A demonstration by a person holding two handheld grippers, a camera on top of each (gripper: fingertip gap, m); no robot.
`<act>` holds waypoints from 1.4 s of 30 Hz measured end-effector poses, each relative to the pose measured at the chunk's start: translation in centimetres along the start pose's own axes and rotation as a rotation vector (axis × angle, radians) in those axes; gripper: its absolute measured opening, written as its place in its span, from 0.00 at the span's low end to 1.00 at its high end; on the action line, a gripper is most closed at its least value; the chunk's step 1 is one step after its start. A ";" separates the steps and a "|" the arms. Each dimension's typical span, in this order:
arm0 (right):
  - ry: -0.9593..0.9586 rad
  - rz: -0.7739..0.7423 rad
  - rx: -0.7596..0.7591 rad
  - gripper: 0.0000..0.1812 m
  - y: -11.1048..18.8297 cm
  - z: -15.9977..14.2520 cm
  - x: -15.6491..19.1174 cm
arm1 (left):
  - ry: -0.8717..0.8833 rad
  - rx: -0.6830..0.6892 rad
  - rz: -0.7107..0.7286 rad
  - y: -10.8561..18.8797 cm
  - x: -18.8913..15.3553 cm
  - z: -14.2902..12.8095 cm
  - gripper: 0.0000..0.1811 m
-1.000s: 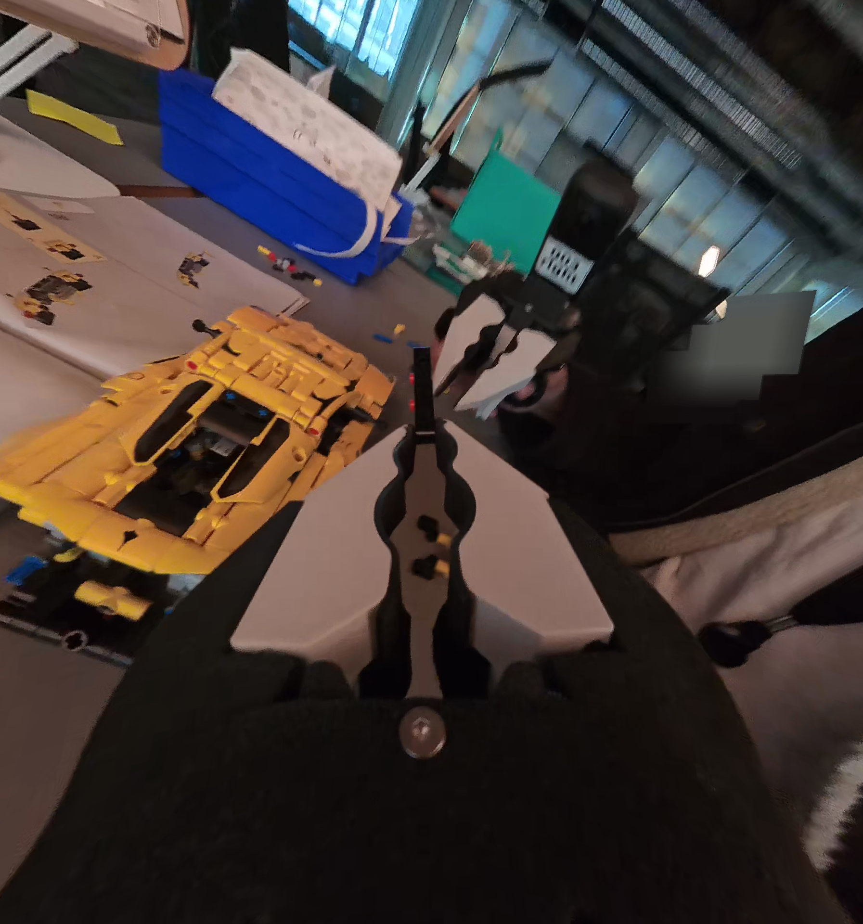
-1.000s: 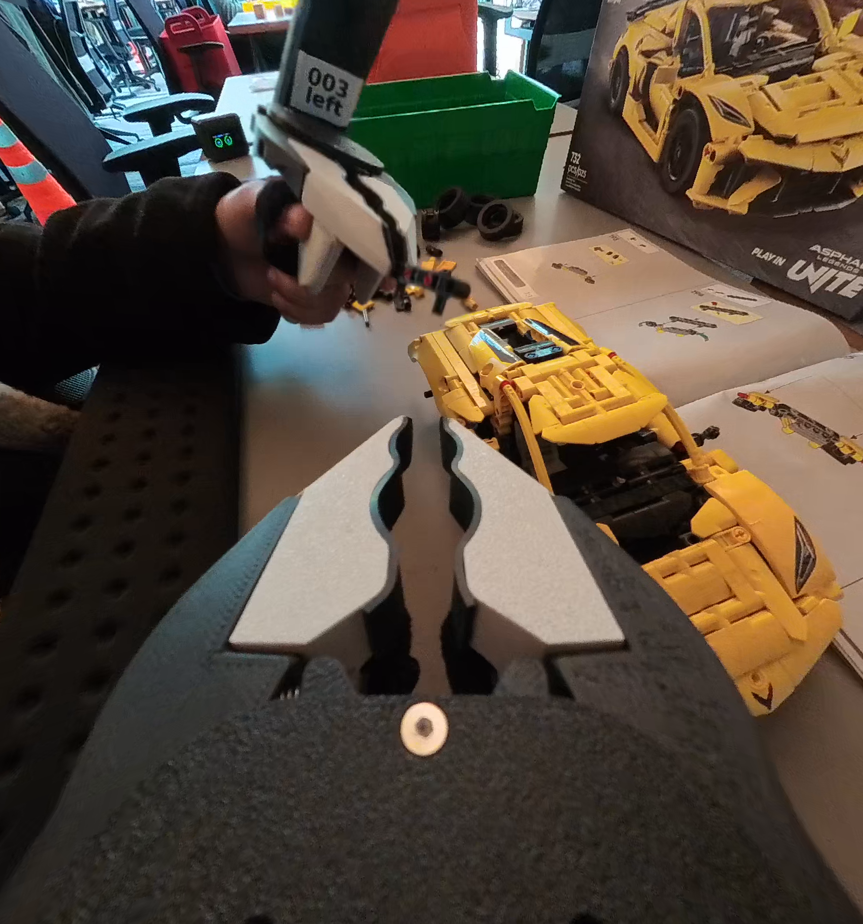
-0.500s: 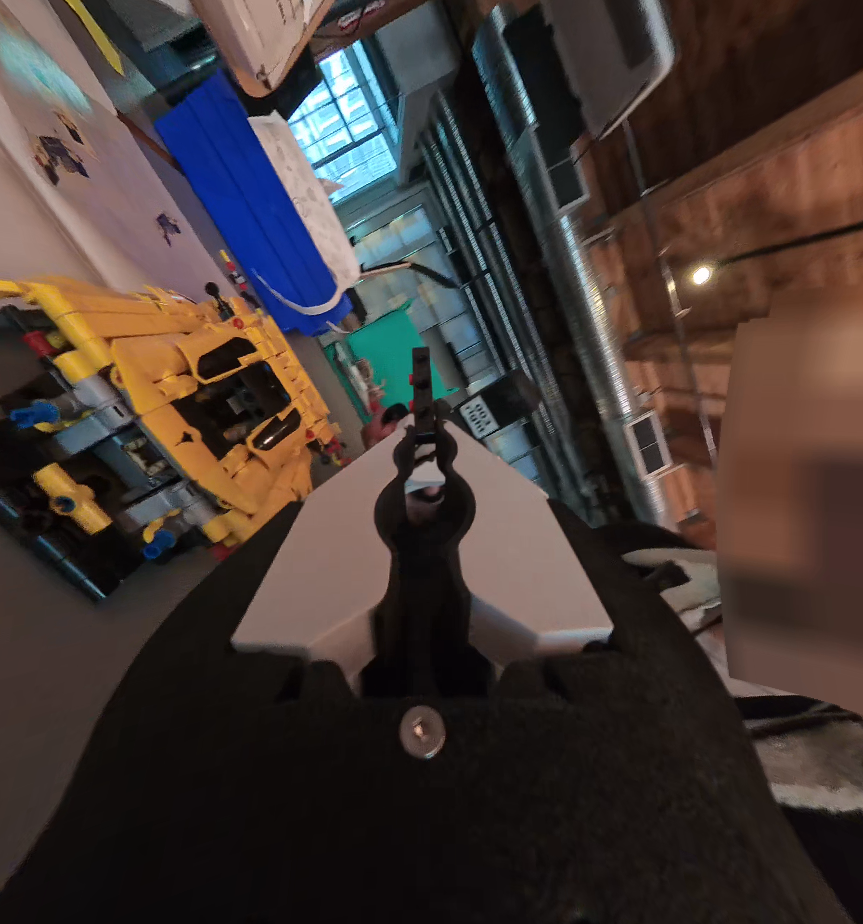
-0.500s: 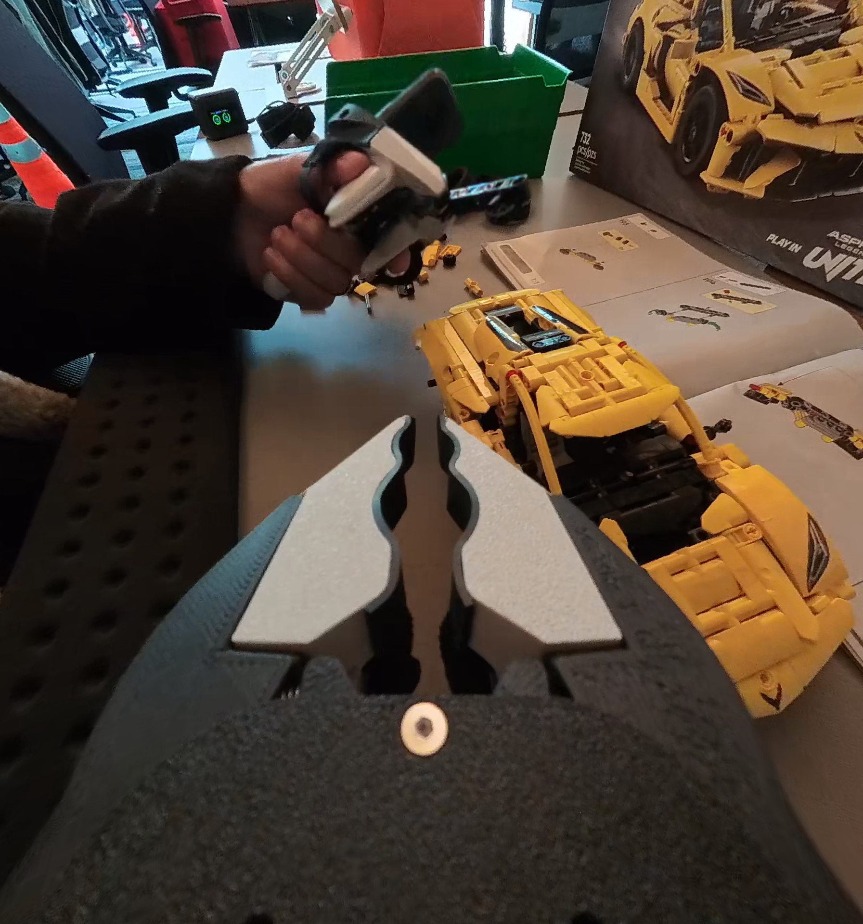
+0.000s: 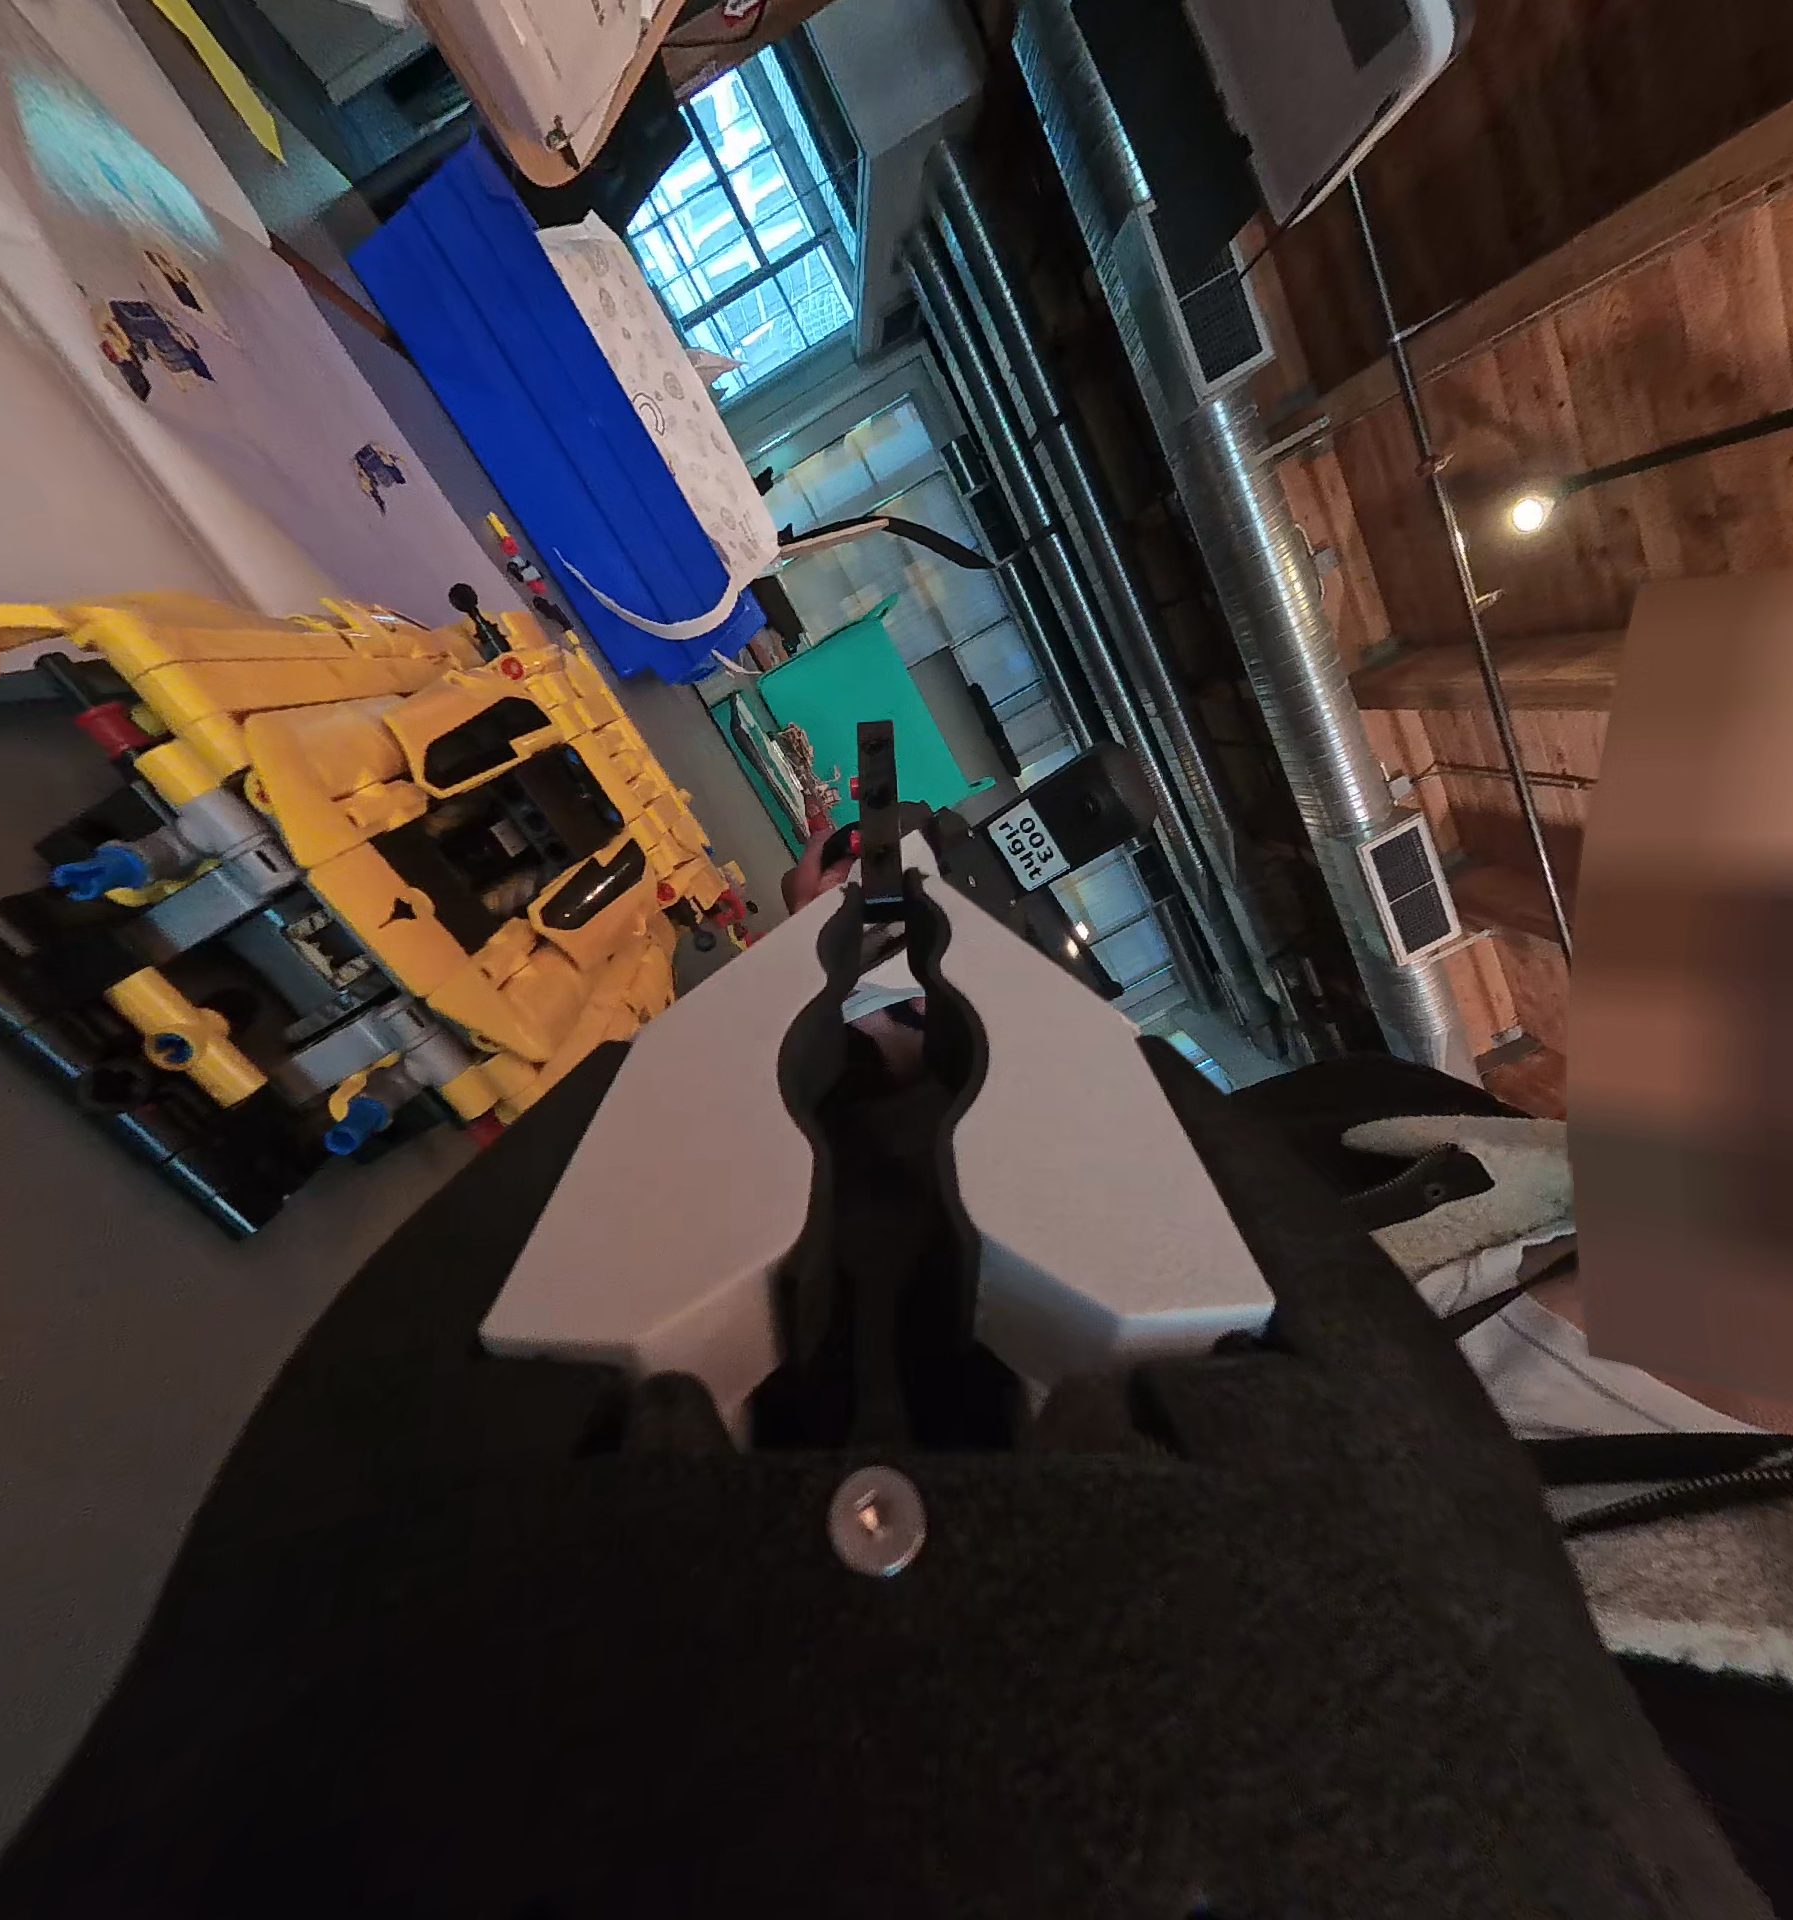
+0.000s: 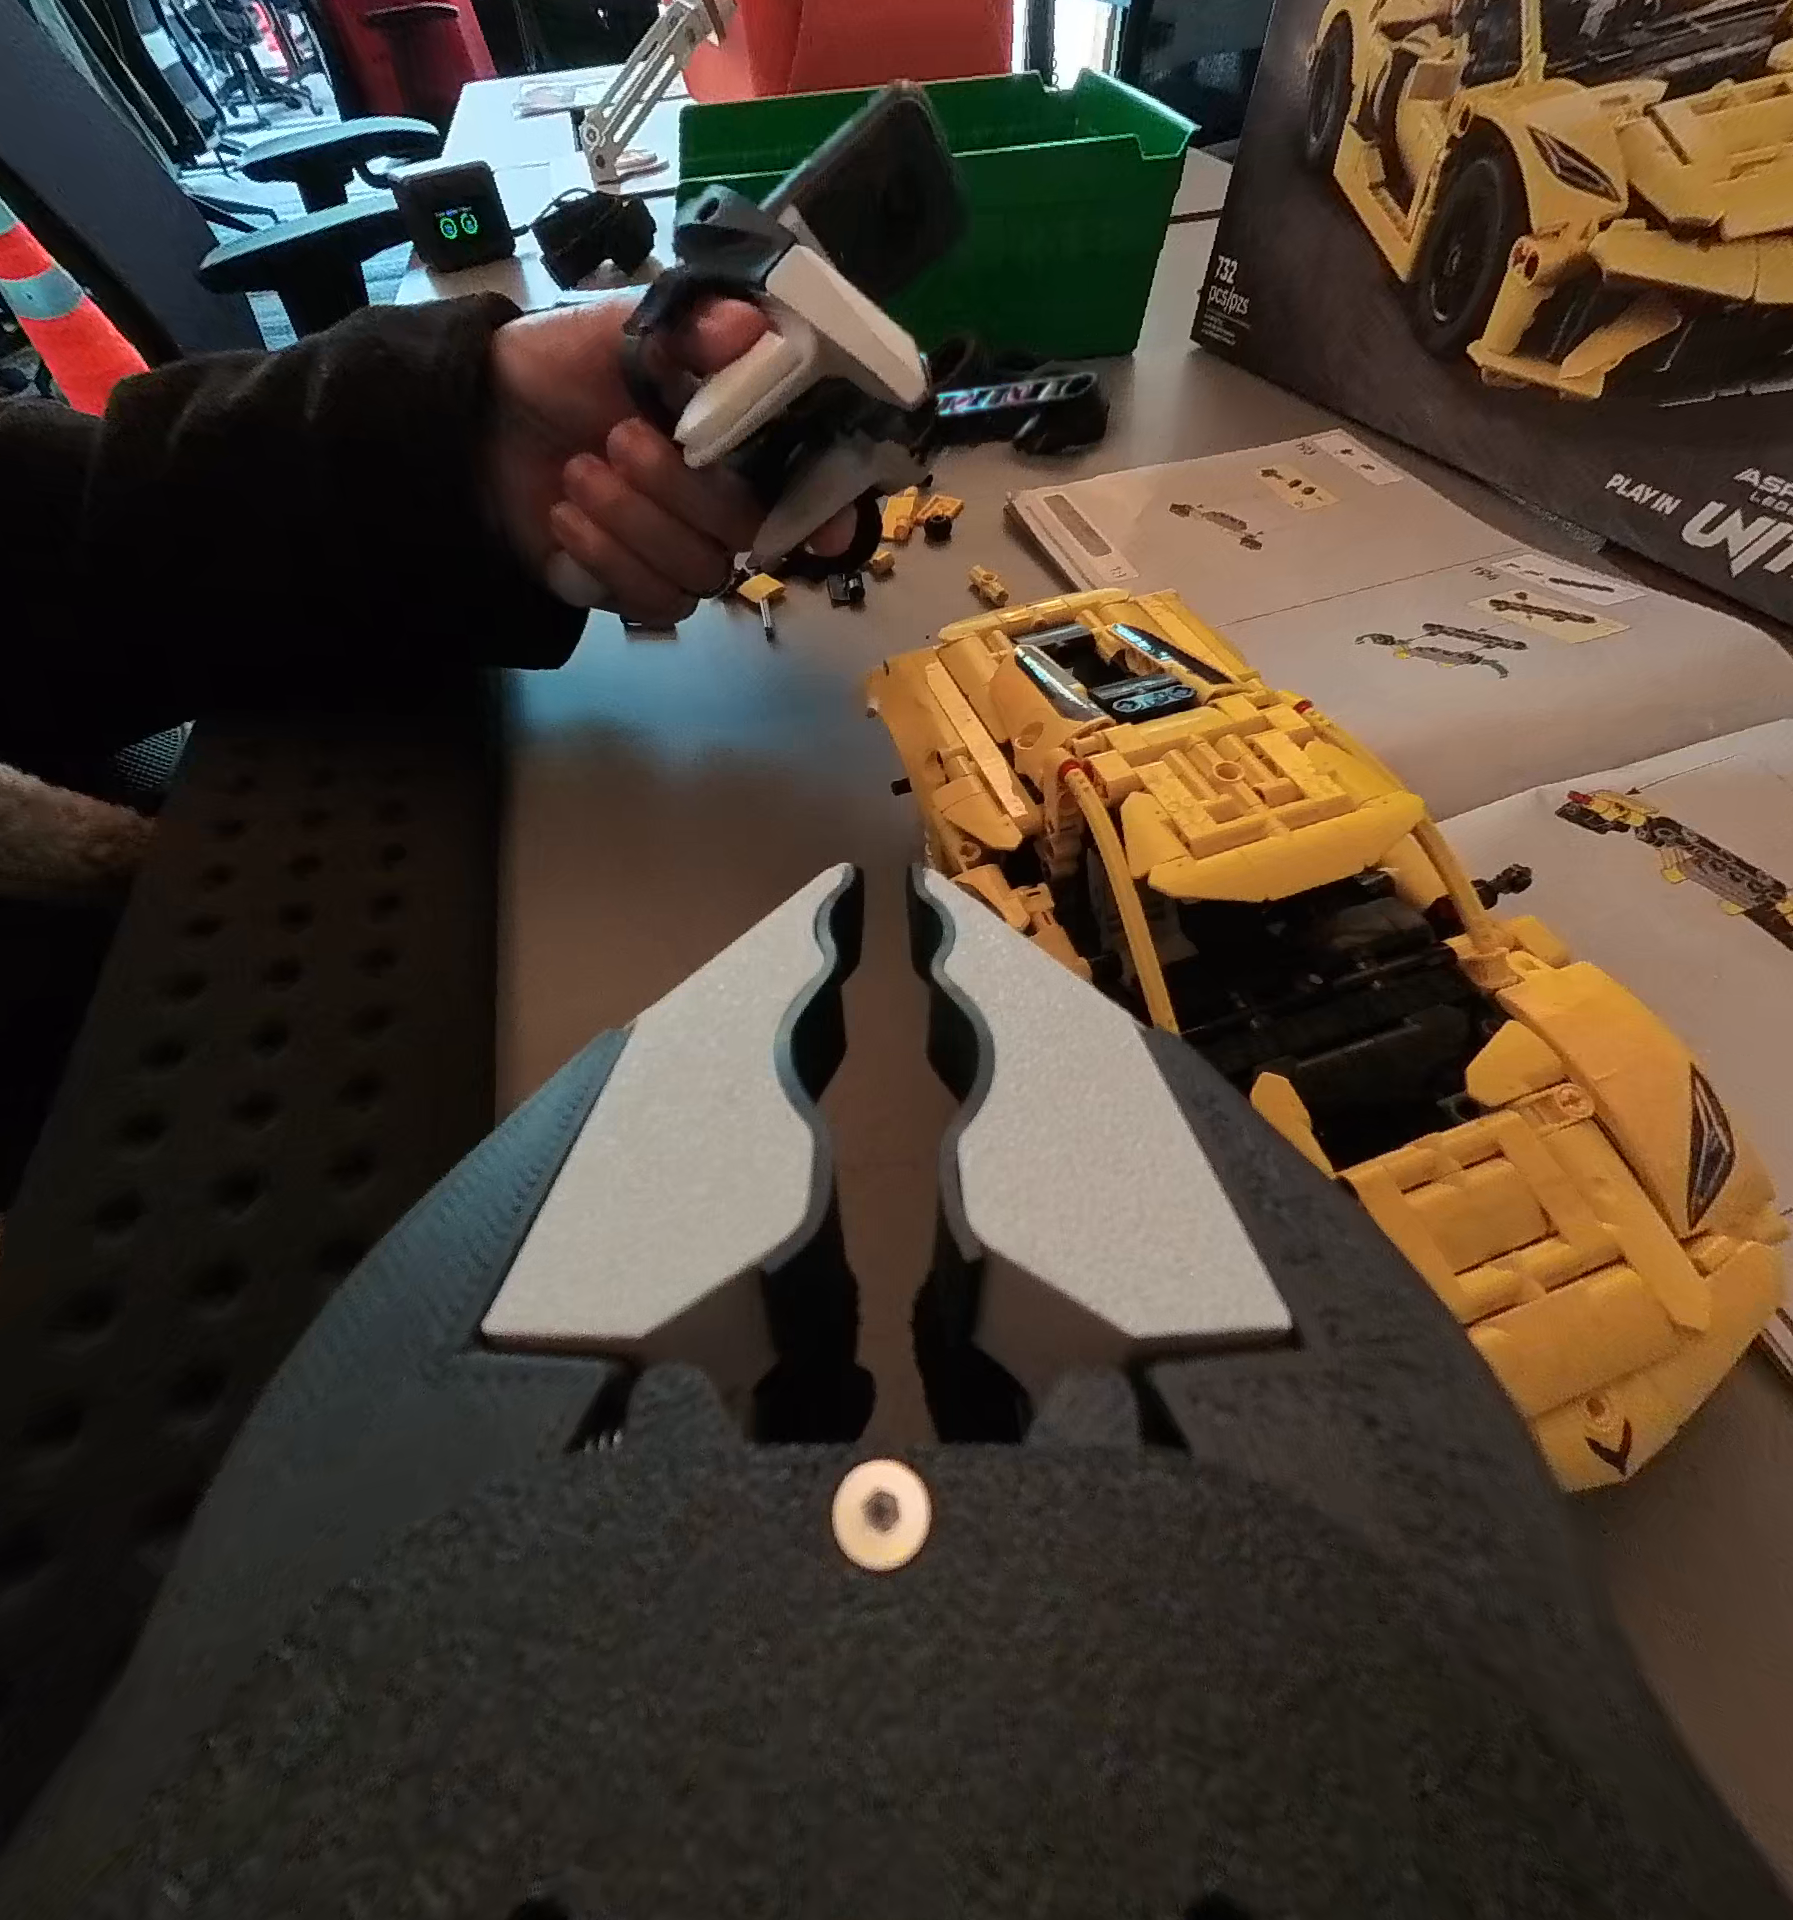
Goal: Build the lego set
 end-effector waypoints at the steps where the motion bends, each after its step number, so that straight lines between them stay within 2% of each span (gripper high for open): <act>1: 0.000 0.000 0.002 0.04 0.0 0.0 0.0 | -0.003 0.003 0.007 0.0 0.1 0.0 0.03; 14: 0.001 0.004 0.021 0.04 -0.2 -0.3 0.1 | -0.042 0.023 0.059 -0.1 0.3 -0.1 0.04; 42: -0.025 0.040 0.007 0.04 -0.2 -0.2 0.3 | -0.061 0.032 0.073 -0.1 0.3 0.0 0.04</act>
Point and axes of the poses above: each gripper's, where its closed fingertips meet, y back along the fingers, z out of its top, x = y × z across the jaws, the point moved 3 cm from there along y, back along the fingers, and after that the axes turned 8 degrees about x, right-handed, at the moved point
